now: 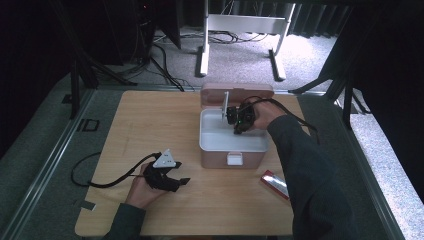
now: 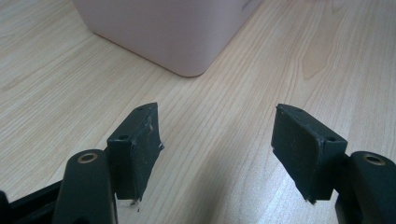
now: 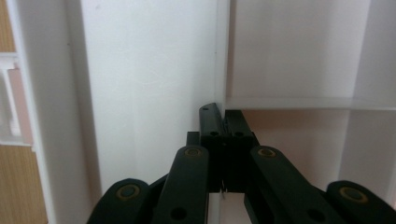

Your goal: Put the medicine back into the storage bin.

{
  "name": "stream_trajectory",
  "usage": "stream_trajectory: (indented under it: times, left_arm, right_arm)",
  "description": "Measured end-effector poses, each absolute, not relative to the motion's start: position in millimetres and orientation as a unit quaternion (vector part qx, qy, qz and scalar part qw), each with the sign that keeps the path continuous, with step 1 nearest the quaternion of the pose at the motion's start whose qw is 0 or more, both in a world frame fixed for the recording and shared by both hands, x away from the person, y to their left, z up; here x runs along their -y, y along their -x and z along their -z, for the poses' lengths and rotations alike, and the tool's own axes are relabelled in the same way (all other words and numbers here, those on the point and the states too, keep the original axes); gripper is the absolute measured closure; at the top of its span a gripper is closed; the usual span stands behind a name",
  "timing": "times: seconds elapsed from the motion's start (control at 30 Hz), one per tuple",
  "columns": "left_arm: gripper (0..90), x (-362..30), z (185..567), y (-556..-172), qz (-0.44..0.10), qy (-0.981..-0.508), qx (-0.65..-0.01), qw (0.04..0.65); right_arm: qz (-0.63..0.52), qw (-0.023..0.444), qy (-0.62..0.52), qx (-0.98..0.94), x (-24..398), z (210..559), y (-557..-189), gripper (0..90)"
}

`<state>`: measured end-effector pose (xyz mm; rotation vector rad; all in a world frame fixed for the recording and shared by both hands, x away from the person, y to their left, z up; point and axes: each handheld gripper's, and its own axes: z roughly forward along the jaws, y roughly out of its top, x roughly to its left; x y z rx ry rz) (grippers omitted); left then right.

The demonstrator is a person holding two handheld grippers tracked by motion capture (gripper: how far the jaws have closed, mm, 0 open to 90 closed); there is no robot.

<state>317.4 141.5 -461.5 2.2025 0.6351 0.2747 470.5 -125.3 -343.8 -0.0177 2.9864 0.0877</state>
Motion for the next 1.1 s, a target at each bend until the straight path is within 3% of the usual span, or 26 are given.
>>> stream_trajectory:
  times: [0.47, 1.1]
  left_arm:
    - [32.9, -140.9, 461.9, -317.6, -0.107, -0.873, -0.249, 0.405]
    - [32.9, -142.4, 462.0, -317.5, -0.108, -0.873, -0.251, 0.404]
  right_arm:
    - [-0.048, 0.102, 0.014, -0.994, 128.5, 327.0, -467.7, 89.4]
    - [-0.104, 0.1, -0.004, -0.989, 142.4, 312.5, -462.3, 89.5]
